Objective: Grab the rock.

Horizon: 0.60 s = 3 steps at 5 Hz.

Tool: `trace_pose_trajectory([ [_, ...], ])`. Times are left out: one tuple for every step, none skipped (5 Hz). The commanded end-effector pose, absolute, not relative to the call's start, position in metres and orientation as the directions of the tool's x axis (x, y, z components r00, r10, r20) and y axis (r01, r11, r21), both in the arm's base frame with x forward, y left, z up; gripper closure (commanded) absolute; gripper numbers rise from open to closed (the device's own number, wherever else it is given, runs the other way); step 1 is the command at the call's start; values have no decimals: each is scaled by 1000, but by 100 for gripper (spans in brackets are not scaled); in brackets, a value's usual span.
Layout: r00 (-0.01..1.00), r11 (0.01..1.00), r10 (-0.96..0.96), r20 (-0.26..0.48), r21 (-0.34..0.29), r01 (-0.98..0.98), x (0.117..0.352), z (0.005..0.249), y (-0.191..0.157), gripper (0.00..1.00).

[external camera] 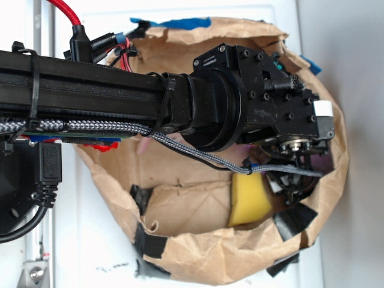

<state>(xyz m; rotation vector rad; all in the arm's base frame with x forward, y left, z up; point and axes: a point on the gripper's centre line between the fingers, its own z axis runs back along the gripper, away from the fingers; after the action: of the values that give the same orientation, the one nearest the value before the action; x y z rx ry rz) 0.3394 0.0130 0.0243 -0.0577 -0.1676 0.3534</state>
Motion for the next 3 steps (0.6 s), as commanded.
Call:
trace_pose_trajectory([
  [940,949,306,148,-127,-289,336,57,14,100],
  [968,963,206,146,-206,-174,325,84,-1,100],
  [989,977,85,120,-203,-59,306,121,-18,100],
])
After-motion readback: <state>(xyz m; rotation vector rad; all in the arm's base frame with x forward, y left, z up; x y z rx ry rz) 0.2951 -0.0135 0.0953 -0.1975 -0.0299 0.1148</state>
